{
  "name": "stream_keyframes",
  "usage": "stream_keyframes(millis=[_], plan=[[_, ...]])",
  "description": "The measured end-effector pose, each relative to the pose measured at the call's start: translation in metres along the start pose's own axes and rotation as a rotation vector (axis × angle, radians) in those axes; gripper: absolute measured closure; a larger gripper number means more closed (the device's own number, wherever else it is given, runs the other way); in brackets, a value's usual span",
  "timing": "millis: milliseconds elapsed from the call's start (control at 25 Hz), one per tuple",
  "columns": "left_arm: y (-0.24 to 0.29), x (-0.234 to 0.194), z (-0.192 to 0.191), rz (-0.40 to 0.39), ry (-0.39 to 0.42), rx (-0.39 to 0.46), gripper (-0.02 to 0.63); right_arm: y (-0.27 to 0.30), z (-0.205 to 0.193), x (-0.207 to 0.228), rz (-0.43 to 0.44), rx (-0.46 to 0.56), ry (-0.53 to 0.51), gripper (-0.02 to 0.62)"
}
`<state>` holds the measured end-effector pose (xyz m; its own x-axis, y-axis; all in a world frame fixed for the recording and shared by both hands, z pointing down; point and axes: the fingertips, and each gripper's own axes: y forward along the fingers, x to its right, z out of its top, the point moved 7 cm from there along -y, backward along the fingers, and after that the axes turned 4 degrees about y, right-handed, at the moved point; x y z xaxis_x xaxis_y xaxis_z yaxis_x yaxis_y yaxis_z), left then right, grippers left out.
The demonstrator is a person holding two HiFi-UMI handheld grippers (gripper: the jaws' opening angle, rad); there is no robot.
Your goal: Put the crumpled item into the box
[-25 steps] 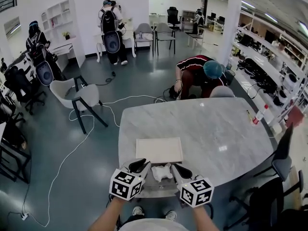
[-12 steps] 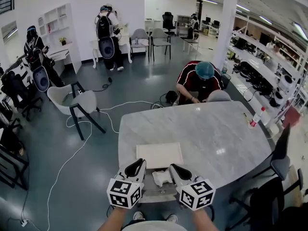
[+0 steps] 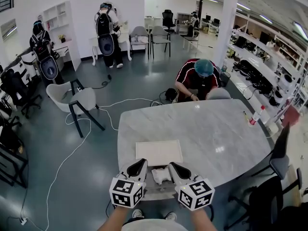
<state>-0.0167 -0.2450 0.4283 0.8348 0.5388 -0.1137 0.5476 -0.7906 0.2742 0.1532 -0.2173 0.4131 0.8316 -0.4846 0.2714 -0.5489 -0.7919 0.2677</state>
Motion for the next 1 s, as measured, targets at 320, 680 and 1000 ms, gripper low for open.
stream_keyframes(millis=[320, 680, 1000], plan=[[0.004, 0.006, -0.002, -0.009, 0.002, -0.007, 0.584, -0.002, -0.001, 0.001, 0.006, -0.003, -0.016, 0.591], [0.005, 0.013, -0.006, -0.02, 0.006, -0.015, 0.583, -0.006, -0.003, 0.002, 0.01, 0.006, -0.017, 0.591], [0.008, 0.015, -0.002, -0.023, 0.003, -0.022, 0.583, -0.006, 0.003, 0.005, 0.016, 0.004, -0.019, 0.591]])
